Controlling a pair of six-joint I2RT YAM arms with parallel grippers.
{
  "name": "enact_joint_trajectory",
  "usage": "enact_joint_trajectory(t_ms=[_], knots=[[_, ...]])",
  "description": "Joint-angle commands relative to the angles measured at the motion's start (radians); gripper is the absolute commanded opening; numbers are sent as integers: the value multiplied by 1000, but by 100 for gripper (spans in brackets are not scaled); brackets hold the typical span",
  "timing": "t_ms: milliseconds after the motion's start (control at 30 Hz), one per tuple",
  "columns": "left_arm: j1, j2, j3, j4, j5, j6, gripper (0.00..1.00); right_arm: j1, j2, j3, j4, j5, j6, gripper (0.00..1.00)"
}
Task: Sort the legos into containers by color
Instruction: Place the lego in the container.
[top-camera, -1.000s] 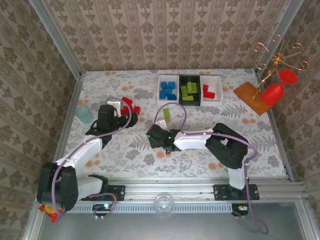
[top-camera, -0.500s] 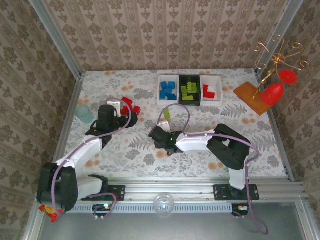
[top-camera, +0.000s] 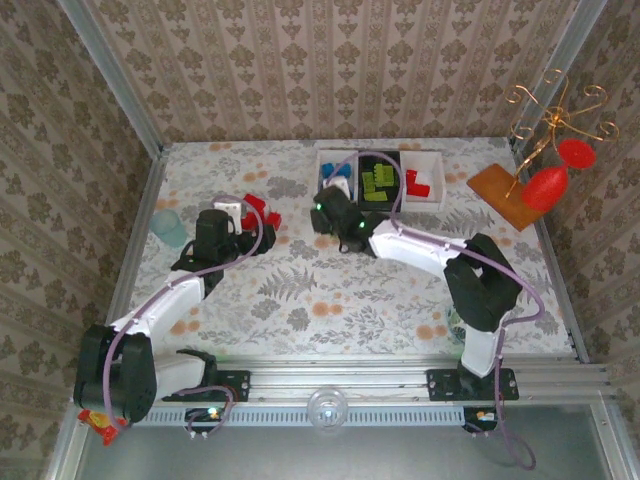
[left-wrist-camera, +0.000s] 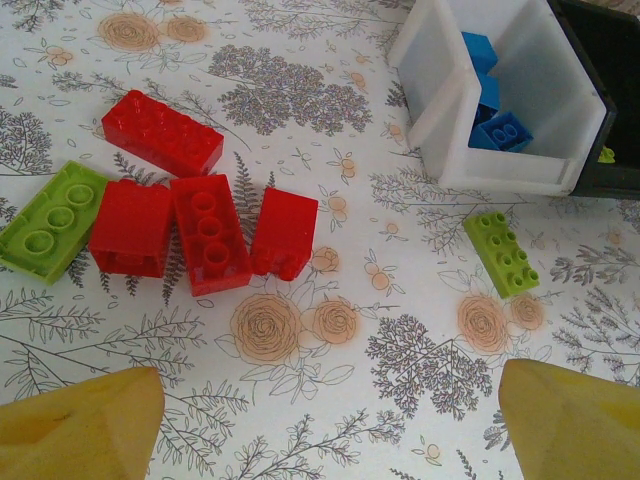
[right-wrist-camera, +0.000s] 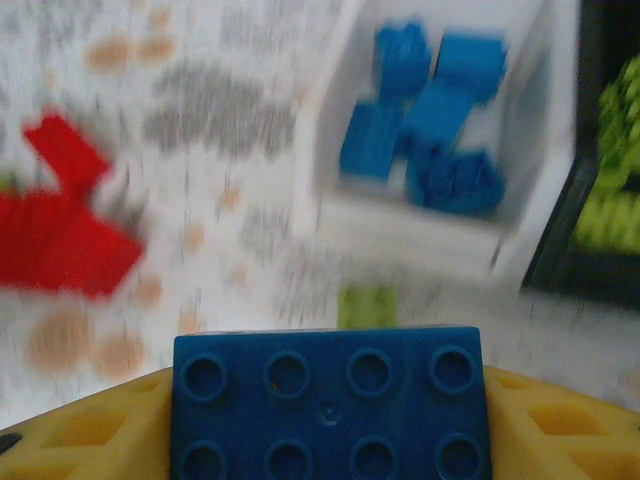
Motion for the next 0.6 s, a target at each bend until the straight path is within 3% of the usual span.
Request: enact_joint_trajectory(t_ms=[0,333,467,567], knots=[[8,-19,-10,20,7,-13,88,-54,92,110,-2,-28,-57,59],[6,-30,-12,21,18,-20,88,-192,417,524,-131,-65,-63,63],[6,-29,-10,22,18,-20,88,-208,457,600,-164,-93,-85,70],[7,-26,-9,18,13,-18,88,-207,406,581,-142,-121,-104,76]])
